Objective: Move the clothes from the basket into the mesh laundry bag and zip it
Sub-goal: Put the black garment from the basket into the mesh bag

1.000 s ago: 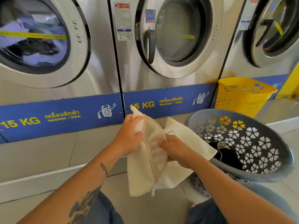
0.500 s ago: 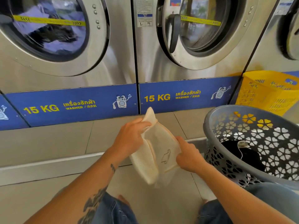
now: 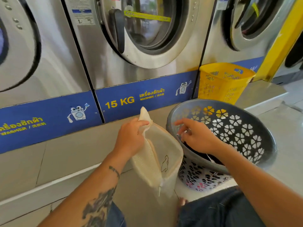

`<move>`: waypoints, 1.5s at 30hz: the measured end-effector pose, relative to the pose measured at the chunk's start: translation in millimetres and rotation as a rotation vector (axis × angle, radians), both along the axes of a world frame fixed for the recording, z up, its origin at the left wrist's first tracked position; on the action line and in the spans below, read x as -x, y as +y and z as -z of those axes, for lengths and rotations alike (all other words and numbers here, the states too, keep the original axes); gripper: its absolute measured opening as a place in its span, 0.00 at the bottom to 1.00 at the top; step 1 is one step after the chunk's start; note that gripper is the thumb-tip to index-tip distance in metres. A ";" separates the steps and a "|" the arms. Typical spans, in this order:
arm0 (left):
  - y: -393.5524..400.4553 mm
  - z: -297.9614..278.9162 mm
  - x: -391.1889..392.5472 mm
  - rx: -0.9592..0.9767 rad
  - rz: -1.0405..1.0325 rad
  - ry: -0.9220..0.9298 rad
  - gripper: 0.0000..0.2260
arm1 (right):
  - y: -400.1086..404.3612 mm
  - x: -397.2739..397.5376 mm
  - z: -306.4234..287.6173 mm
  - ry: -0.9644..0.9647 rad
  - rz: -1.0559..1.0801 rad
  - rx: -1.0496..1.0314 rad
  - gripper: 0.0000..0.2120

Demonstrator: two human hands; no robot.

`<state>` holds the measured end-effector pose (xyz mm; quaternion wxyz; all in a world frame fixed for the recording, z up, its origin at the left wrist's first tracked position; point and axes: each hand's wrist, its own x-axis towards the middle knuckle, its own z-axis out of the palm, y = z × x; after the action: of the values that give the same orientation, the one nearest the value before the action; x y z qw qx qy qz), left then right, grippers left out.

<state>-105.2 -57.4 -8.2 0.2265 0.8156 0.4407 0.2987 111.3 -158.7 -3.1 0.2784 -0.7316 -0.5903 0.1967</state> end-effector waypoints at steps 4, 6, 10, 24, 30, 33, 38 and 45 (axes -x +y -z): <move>6.1 7.3 -38.2 -0.004 -0.003 0.065 0.21 | 3.5 -69.6 15.4 -0.077 0.101 0.142 0.19; 12.1 13.5 -50.3 -0.009 0.008 0.119 0.21 | 3.6 -95.7 33.0 -0.124 0.091 0.325 0.26; 22.6 31.1 -64.1 0.035 0.010 0.176 0.19 | 7.6 -132.5 84.4 -0.203 0.064 0.627 0.39; 40.6 47.3 -85.9 0.129 0.043 0.140 0.21 | 77.3 -155.8 198.5 -0.689 -0.124 1.138 0.62; 50.2 42.0 -77.3 0.152 0.034 0.124 0.22 | 79.8 -157.4 192.6 -0.747 -0.198 0.906 0.35; 50.3 33.7 -77.5 0.128 0.020 0.112 0.21 | 84.3 -149.6 167.1 -0.632 -0.112 0.822 0.29; 48.6 20.1 -71.9 0.105 -0.020 0.129 0.19 | 79.5 -135.4 97.2 -0.199 0.076 0.527 0.12; 35.4 -1.5 -63.1 0.057 0.036 0.091 0.20 | 31.5 -66.6 -36.2 0.373 0.167 -0.032 0.07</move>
<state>-42.2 -22.0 -6.7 0.2345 0.8294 0.4443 0.2444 177.9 -127.2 33.1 0.4097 -0.7245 -0.4689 0.2956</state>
